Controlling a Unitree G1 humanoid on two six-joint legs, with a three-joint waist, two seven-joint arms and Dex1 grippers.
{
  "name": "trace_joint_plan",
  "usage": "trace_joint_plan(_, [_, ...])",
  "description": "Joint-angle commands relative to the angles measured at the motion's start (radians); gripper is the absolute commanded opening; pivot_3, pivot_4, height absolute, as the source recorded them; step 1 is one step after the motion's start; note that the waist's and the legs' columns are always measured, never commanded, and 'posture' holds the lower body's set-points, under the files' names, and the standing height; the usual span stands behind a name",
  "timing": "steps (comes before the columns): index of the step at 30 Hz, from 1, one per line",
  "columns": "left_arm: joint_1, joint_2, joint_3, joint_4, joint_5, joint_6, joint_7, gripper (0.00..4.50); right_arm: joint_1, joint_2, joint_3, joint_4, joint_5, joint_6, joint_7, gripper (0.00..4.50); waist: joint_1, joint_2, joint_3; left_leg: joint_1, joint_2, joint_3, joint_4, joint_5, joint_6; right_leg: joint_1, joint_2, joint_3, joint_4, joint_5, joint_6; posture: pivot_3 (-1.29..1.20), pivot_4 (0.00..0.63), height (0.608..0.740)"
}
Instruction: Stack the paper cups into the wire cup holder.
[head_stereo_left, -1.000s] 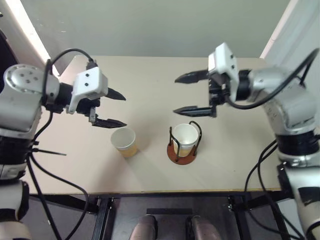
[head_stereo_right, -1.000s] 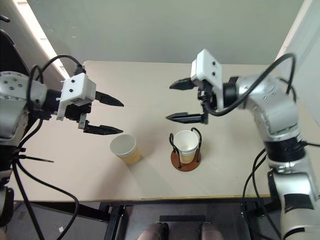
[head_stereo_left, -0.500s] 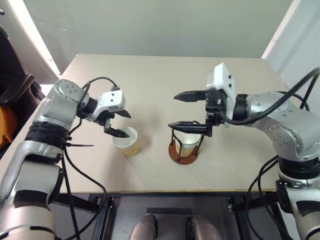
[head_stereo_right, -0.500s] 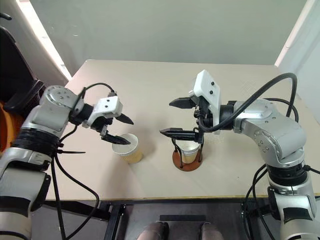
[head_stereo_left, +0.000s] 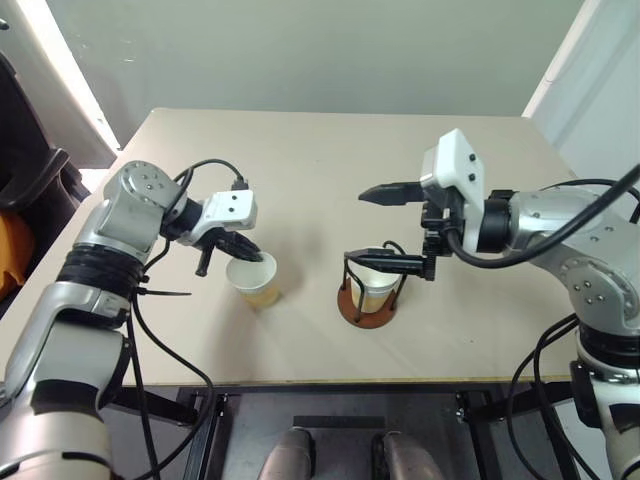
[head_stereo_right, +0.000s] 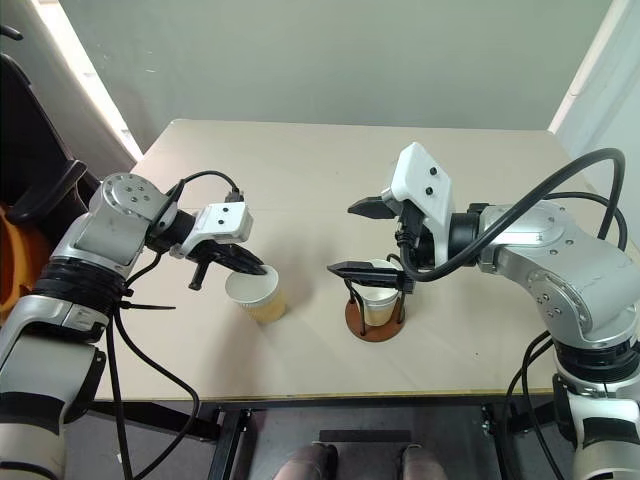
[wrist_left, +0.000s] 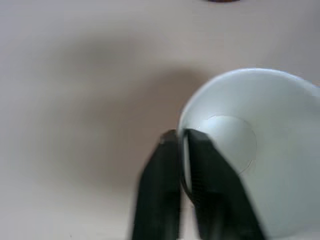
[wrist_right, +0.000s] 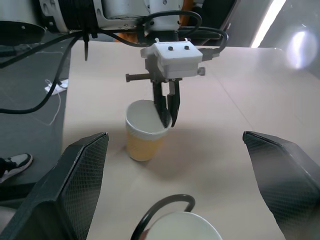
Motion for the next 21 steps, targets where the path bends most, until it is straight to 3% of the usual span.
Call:
trace_joint_plan(1, [0.006,0.058,0.023,-0.06,-0.069,0.022,-0.043,0.03,-0.012,-0.02,-0.029,-0.023,0.01,-0.012,-0.013,4.49,0.0,0.0,0.0,-0.001,0.0,0.0,0.0,0.0,0.0,-0.001,0.0,0.0,0.0,0.0,0.0,0.0,0.15,0.74])
trace_joint_plan(6, [-0.021,0.09,0.035,-0.095,-0.157,0.059,-0.043,0.03,0.002,-0.061,-0.057,-0.019,0.017,-0.022,0.0,4.49,0.002,0.0,0.0,-0.002,0.0,0.0,0.0,0.0,0.0,-0.002,0.0,0.0,0.0,0.0,0.0,0.0,0.15,0.74])
trace_joint_plan(10, [-0.16,0.094,0.055,-0.13,-0.318,0.105,-0.043,0.03,0.06,-0.21,-0.189,0.013,0.075,-0.016,0.107,4.49,0.019,-0.001,0.0,-0.007,-0.001,0.0,0.002,0.001,0.0,-0.004,0.0,0.0,-0.001,0.001,0.002,0.0,0.15,0.74])
trace_joint_plan(14, [-0.325,0.034,0.039,-0.114,-0.516,0.133,-0.043,0.03,0.251,-0.388,-0.345,0.023,0.048,-0.144,0.28,4.49,0.036,-0.003,-0.001,-0.011,-0.004,-0.002,0.003,0.0,0.0,-0.004,-0.002,0.002,-0.004,0.001,0.003,0.0,0.15,0.74])
trace_joint_plan(21, [-0.456,-0.106,-0.147,-0.067,-0.666,0.044,-0.043,0.03,0.363,-0.45,-0.472,0.051,0.086,-0.183,0.302,4.49,0.021,-0.001,-0.001,-0.004,-0.008,0.008,0.002,0.0,0.002,0.0,-0.008,0.004,-0.001,-0.002,0.016,0.0,0.15,0.74])
